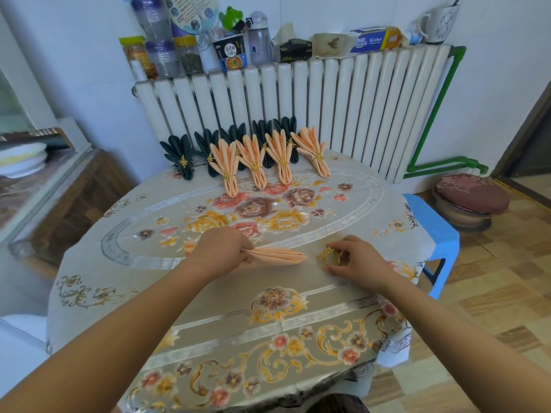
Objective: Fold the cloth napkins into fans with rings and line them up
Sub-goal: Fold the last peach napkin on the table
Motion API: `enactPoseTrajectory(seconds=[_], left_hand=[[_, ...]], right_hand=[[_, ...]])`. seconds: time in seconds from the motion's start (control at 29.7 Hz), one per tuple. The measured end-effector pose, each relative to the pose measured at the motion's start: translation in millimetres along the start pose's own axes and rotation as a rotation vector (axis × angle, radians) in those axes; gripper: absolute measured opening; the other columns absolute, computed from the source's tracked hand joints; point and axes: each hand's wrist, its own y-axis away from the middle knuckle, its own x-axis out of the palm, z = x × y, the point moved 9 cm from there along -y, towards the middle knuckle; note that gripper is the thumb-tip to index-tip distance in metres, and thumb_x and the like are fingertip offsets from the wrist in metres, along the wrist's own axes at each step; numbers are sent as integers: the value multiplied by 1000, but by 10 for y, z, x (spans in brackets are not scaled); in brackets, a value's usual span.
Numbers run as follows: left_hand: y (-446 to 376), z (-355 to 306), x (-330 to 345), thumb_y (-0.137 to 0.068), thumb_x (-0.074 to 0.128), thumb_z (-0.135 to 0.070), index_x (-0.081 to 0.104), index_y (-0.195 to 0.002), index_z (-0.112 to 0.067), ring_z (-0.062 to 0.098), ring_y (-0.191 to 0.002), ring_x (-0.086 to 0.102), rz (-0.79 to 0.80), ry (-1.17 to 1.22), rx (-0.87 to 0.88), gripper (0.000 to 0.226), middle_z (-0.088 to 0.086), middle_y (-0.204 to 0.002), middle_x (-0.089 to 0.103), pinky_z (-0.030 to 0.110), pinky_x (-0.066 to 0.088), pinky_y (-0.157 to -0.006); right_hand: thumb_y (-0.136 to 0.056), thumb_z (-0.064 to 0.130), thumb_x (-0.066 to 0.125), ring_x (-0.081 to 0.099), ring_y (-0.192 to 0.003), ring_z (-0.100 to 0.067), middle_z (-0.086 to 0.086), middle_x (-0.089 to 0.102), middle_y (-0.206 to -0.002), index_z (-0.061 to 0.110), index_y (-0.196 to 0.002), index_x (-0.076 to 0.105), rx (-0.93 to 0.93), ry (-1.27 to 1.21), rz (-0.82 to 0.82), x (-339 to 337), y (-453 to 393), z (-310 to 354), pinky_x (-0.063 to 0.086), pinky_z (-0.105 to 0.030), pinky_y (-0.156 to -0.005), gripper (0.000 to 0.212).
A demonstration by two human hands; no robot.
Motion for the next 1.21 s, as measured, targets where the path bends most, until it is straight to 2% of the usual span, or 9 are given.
enactPoseTrajectory(seconds=[0.1, 0.2, 0.37, 0.57, 0.74, 0.81, 0.88, 1.01, 1.21], left_hand=[[54, 55, -10, -93, 57, -34, 73, -102, -28, 14, -88, 61, -18, 47, -22, 19, -4, -93, 71, 25, 41, -63], [91, 117, -24, -92, 59, -34, 73, -104, -33, 15, -93, 60, -42, 96, -54, 19, -6, -97, 71, 25, 41, -65], [132, 110, -50, -89, 63, -32, 75, -99, -25, 18, -91, 59, -62, 168, -39, 17, -1, -95, 68, 30, 48, -69], [200, -29, -140, -87, 67, -28, 75, -104, -22, 19, -96, 57, -104, 279, 25, 20, 0, -100, 66, 39, 49, -81], [242, -121, -145, -84, 71, -22, 74, -108, -22, 20, -97, 58, -118, 322, 84, 25, 2, -101, 68, 40, 47, -84], [269, -178, -167, -81, 73, -18, 73, -110, -19, 21, -100, 59, -135, 344, 112, 28, 3, -103, 70, 38, 47, -87], [286, -216, -197, -81, 73, -15, 70, -116, -17, 17, -103, 61, -153, 359, 120, 35, 0, -107, 71, 32, 46, -89], [348, -165, -271, -82, 71, -9, 61, -127, -23, 5, -87, 60, -198, 474, 110, 48, -6, -89, 73, 28, 47, -87], [391, -151, -300, -78, 75, -5, 66, -121, -24, 6, -85, 62, -232, 544, 136, 48, -4, -87, 73, 21, 47, -81]], right_hand=[[-78, 27, 76, 54, -77, -1, 9, 56, -94, 26, -120, 61, 9, -200, -56, -35, 58, 54, 39, -5, -67, 44], [-74, 20, 80, 60, -71, 3, 9, 66, -87, 33, -107, 63, 16, -456, -68, -39, 108, 134, 44, -11, -68, 39], [-70, 14, 82, 63, -74, -2, 5, 70, -88, 26, -106, 65, -18, -582, -10, 54, 123, 322, 48, -15, -69, 42], [-68, 27, 84, 63, -82, -5, 12, 69, -95, 29, -106, 65, -65, -419, -11, 141, 105, 569, 50, -20, -71, 43], [-74, 46, 75, 62, -90, -10, 12, 68, -103, 28, -112, 60, -171, -26, -4, 170, 115, 916, 48, -25, -72, 45], [-76, 48, 72, 63, -92, -13, 10, 69, -105, 26, -114, 58, -218, 39, -13, 188, 121, 1055, 48, -29, -72, 46], [-77, 49, 71, 64, -92, -16, 7, 69, -106, 24, -113, 56, -246, 69, -12, 216, 123, 1138, 48, -30, -73, 47], [-75, 46, 73, 64, -87, -17, 4, 70, -105, 21, -111, 55, -250, -22, 16, 253, 134, 1200, 48, -30, -70, 48], [-76, 41, 75, 64, -89, -20, 2, 70, -105, 18, -111, 53, -251, -102, 29, 283, 155, 1252, 47, -31, -71, 46]])
